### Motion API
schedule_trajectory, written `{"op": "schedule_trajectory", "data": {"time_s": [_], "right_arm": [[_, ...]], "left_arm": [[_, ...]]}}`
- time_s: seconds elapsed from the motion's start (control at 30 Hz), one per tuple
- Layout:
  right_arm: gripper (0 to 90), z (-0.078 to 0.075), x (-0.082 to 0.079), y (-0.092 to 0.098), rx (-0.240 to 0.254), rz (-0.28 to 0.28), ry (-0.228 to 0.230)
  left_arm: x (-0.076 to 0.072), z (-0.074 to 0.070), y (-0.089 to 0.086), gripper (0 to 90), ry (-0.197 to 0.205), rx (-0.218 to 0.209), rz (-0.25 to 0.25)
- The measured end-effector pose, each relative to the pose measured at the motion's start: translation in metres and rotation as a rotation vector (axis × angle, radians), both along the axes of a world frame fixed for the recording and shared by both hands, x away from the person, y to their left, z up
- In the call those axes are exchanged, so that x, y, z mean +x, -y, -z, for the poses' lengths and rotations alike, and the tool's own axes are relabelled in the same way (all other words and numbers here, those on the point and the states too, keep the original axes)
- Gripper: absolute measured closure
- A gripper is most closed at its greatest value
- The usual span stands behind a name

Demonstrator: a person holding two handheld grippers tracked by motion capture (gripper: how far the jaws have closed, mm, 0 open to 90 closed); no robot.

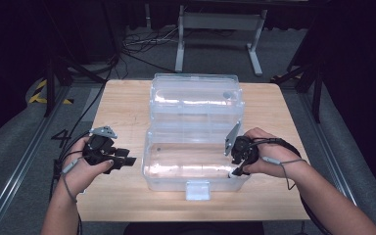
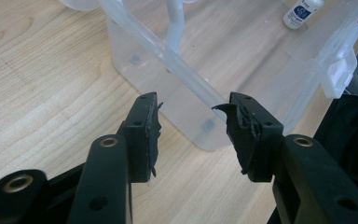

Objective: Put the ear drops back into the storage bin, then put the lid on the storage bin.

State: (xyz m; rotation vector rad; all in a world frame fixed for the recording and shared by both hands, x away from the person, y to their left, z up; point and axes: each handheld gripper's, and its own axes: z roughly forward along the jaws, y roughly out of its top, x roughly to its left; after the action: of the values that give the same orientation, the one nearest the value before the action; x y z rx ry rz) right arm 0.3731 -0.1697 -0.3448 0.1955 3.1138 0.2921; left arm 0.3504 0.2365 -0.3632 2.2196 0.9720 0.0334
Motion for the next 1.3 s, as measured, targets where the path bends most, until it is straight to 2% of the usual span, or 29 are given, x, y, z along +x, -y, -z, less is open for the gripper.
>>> {"op": "schedule_trajectory", "data": {"time_s": [0.23,0.4,0.5,0.63,0.77,0.87,0.9,0.97,1.3], "right_arm": [[61.2,-0.002,-0.014,-0.012,0.030,-0.039,-0.022],[61.7,0.004,-0.017,-0.017,0.032,-0.059,-0.029],[63.2,0.020,-0.018,-0.022,0.009,-0.068,-0.047],[69.0,0.033,-0.017,-0.025,-0.018,-0.076,-0.045],[75.6,0.040,-0.016,-0.026,-0.041,-0.087,-0.043],[80.5,0.043,-0.016,-0.027,-0.033,-0.079,-0.061],[80.7,0.043,-0.017,-0.027,-0.035,-0.078,-0.057],[81.3,0.043,-0.018,-0.027,-0.031,-0.070,-0.049],[82.8,0.043,-0.023,-0.025,-0.025,-0.050,-0.014]], "left_arm": [[0.001,-0.001,0.000,52.8,0.014,0.002,-0.002],[0.000,-0.002,0.002,52.4,0.016,0.002,-0.004],[0.001,-0.003,0.003,52.3,0.028,0.004,-0.001],[0.000,-0.006,0.006,52.1,0.034,0.002,-0.002],[0.002,-0.009,0.009,51.8,0.040,0.004,0.007],[0.004,-0.011,0.013,51.6,0.041,0.007,0.013],[0.005,-0.012,0.013,51.5,0.044,0.015,0.023],[0.009,-0.015,0.015,51.4,0.055,0.003,0.028],[0.026,-0.028,0.025,51.2,0.055,-0.003,0.074]]}}
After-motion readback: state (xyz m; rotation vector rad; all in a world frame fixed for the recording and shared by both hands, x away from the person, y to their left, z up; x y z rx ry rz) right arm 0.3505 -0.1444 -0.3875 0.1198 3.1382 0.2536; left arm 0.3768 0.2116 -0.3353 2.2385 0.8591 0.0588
